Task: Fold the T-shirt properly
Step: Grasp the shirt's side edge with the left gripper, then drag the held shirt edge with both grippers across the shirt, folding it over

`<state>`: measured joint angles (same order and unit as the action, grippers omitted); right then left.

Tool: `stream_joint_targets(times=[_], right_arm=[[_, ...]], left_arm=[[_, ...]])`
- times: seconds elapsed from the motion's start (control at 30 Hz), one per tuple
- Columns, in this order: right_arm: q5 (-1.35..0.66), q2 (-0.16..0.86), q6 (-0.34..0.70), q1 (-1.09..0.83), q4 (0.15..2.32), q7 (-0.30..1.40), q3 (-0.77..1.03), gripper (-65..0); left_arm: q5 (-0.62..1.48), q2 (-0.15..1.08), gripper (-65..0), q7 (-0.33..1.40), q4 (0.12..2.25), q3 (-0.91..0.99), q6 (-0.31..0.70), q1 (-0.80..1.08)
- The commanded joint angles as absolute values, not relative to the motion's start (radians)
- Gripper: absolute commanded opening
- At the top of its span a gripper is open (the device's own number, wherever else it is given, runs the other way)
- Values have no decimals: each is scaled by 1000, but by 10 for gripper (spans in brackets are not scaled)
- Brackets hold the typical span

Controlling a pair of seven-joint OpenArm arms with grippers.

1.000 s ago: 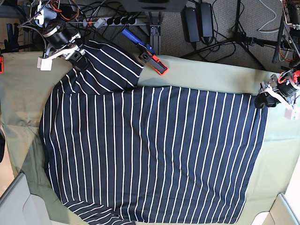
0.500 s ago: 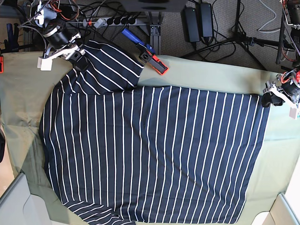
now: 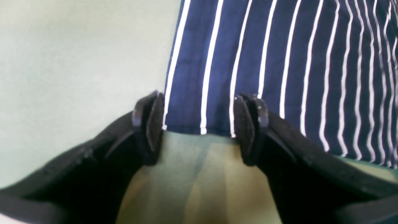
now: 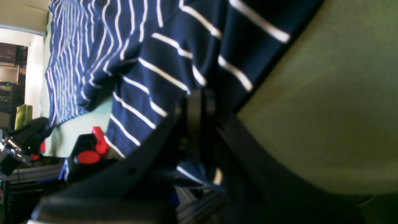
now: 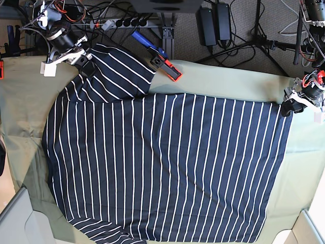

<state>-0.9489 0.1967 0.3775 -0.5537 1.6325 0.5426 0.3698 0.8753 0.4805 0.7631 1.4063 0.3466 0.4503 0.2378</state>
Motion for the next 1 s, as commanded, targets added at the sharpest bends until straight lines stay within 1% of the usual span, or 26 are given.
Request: stream_joint_targets(times=[0.0, 0.1, 0.27, 0.3, 0.33, 0.4, 0.43, 0.5, 0.6, 0.7, 0.8, 0.87, 0.97], right_arm=[[-943, 205, 434, -558, 1644, 546, 372, -650], [-943, 204, 434, -558, 1644, 546, 372, -650], [-943, 204, 434, -558, 1644, 546, 372, -650], [-943, 204, 434, -558, 1644, 546, 372, -650], [-943, 204, 434, -558, 1644, 546, 372, -650], [-942, 204, 434, -558, 1644, 546, 372, -650], [-942, 204, 434, -558, 1644, 546, 372, -650], [-942, 204, 434, -558, 1644, 546, 372, -650], [-942, 204, 434, -558, 1644, 551, 373, -650], [-942, 204, 434, -558, 1653, 569, 376, -650], [-943, 204, 435, -561, 1708, 609, 395, -650], [-953, 205, 435, -569, 1761, 647, 422, -650], [-981, 205, 435, -596, 1845, 657, 471, -650]], left_arm=[[905, 478, -257, 805, 1417, 340, 475, 236], [935, 471, -257, 806, 1417, 340, 511, 235], [944, 471, -262, 793, 1417, 340, 513, 233], [943, 471, -290, 785, 1417, 340, 513, 233], [944, 471, -348, 781, 1417, 340, 513, 233], [944, 471, -496, 774, 1417, 340, 513, 232], [943, 471, -557, 773, 1417, 340, 513, 230], [942, 471, -641, 766, 1417, 340, 513, 230], [942, 472, -650, 761, 1417, 340, 528, 230], [963, 480, -650, 761, 1418, 340, 632, 230], [1029, 510, -650, 802, 1422, 340, 697, 230], [1095, 540, -650, 838, 1422, 340, 698, 231], [1183, 585, -650, 877, 1422, 340, 698, 233]])
